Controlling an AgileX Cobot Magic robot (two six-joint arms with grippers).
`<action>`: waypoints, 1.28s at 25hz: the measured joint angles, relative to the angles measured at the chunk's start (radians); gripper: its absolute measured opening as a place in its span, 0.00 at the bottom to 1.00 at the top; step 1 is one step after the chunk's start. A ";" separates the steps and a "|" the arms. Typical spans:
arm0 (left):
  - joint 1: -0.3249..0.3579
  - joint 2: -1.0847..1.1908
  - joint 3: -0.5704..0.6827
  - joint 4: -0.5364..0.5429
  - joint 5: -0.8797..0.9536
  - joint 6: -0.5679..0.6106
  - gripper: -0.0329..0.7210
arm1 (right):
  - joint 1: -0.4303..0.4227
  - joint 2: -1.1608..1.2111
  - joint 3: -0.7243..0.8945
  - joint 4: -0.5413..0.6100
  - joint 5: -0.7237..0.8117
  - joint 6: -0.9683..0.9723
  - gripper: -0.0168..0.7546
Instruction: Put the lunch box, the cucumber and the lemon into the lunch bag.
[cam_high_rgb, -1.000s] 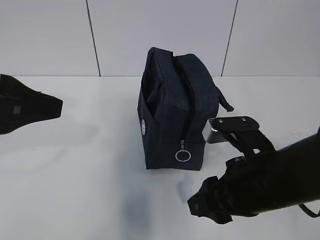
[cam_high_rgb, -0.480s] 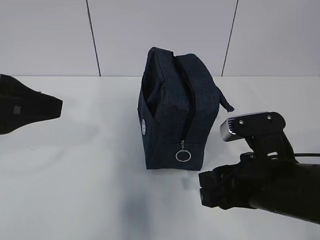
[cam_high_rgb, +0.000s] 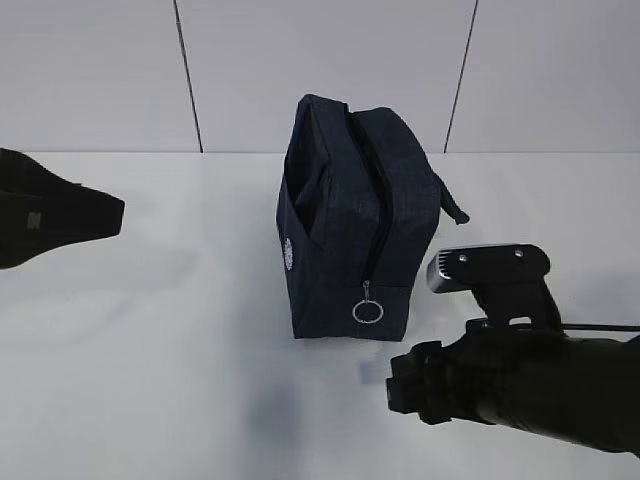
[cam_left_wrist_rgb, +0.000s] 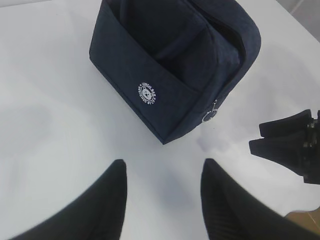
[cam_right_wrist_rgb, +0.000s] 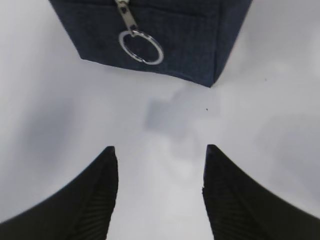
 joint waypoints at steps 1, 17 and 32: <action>0.000 0.000 0.000 0.000 0.000 0.000 0.49 | 0.000 0.000 -0.007 -0.035 0.002 0.000 0.58; 0.000 0.000 0.000 0.000 -0.009 0.000 0.47 | 0.037 0.083 -0.011 -0.316 -0.229 -0.010 0.59; 0.000 0.000 0.000 0.000 -0.084 0.000 0.47 | 0.037 0.123 -0.011 -0.390 -0.341 -0.013 0.60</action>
